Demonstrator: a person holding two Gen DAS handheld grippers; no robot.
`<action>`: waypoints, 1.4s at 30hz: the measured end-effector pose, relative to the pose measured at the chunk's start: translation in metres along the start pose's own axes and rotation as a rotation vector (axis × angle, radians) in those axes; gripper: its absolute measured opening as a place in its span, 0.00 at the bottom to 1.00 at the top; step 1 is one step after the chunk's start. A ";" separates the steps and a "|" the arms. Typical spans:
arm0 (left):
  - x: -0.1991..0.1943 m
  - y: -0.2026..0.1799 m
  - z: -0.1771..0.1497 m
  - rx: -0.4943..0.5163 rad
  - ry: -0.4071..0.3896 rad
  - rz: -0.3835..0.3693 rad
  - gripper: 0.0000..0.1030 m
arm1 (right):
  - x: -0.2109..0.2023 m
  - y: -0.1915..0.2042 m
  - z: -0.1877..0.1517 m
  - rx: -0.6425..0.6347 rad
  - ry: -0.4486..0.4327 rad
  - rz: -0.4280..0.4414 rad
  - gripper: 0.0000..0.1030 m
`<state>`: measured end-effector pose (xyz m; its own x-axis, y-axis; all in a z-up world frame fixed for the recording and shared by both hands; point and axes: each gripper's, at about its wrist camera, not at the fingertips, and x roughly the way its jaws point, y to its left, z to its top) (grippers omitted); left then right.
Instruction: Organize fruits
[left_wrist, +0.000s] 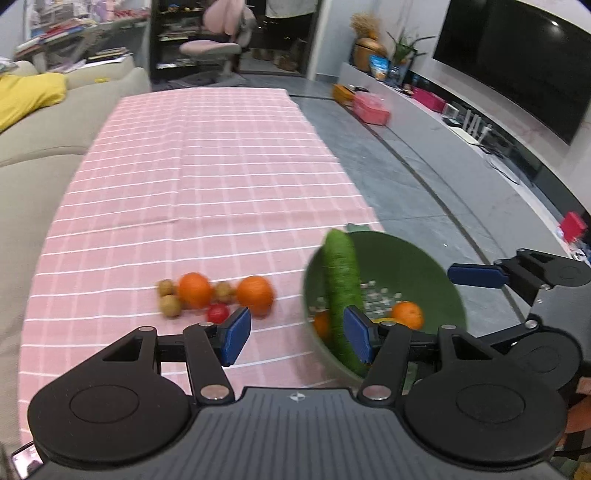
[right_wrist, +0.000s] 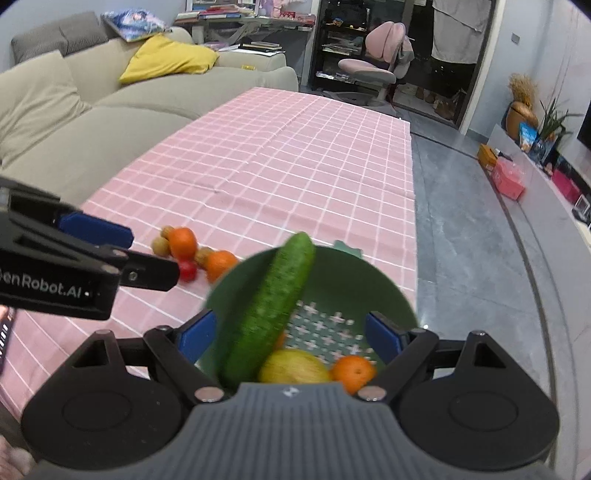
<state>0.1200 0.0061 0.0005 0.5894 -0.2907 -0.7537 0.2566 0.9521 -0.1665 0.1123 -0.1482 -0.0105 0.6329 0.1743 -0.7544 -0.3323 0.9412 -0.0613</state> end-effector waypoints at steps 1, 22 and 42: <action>-0.001 0.005 -0.001 -0.007 -0.002 0.009 0.66 | 0.000 0.003 0.002 0.007 -0.001 0.008 0.82; 0.013 0.088 -0.026 -0.124 0.015 0.055 0.66 | 0.044 0.085 0.032 -0.338 0.006 0.089 0.73; 0.072 0.102 -0.010 -0.055 0.031 -0.009 0.63 | 0.141 0.086 0.058 -0.599 0.180 0.148 0.52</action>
<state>0.1808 0.0836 -0.0773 0.5635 -0.2966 -0.7710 0.2188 0.9536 -0.2069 0.2137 -0.0260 -0.0843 0.4405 0.1896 -0.8775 -0.7731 0.5769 -0.2635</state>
